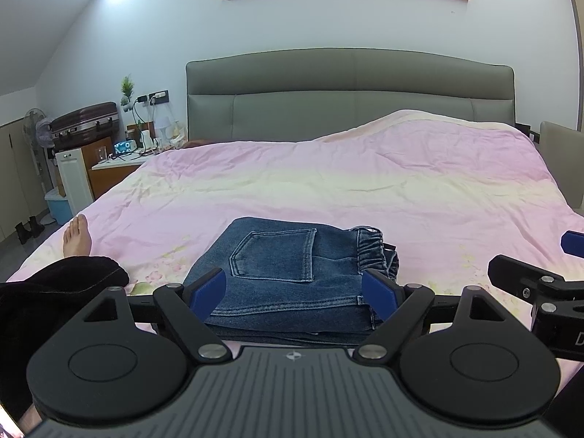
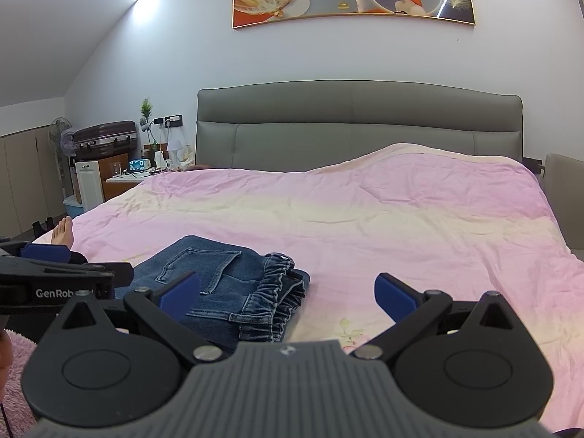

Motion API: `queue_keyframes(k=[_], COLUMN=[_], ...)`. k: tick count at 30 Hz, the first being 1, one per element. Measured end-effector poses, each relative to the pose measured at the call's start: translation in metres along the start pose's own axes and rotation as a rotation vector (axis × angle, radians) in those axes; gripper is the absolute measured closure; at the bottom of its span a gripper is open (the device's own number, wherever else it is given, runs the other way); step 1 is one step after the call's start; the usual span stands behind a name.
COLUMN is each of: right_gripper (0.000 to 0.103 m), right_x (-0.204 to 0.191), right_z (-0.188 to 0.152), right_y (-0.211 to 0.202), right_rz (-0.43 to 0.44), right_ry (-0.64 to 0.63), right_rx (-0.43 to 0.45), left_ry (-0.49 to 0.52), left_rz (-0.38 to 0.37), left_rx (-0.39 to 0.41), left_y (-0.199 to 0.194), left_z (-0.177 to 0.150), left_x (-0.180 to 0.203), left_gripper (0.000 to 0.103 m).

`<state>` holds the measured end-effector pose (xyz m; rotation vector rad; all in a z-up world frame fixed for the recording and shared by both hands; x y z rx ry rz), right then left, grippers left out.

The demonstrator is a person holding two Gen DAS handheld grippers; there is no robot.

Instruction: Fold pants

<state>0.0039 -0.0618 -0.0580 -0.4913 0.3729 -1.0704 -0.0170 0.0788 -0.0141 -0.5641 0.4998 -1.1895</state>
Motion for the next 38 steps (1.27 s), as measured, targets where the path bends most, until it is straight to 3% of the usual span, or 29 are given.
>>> queue_keyframes(k=[38], right_gripper=[0.005], right_x=[0.0044], right_z=[0.0014], right_y=[-0.0046], right_rz=[-0.001], right_ry=[0.026], right_rx=[-0.016], left_ry=[-0.004], left_rz=[-0.035], left_rx=[-0.022], left_y=[0.0009], left_z=[0.0036], left_x=[0.0059], left_gripper=[0.005])
Point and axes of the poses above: each gripper's, at about its wrist camera, not at the fingertips, and y roughly the way its jaws point, x to its right, z to its top, the point moved 2 cm from there along y, roughly the way its jaws point, and after that the axes turned 12 degrees about -x, right-handed, at the moved point
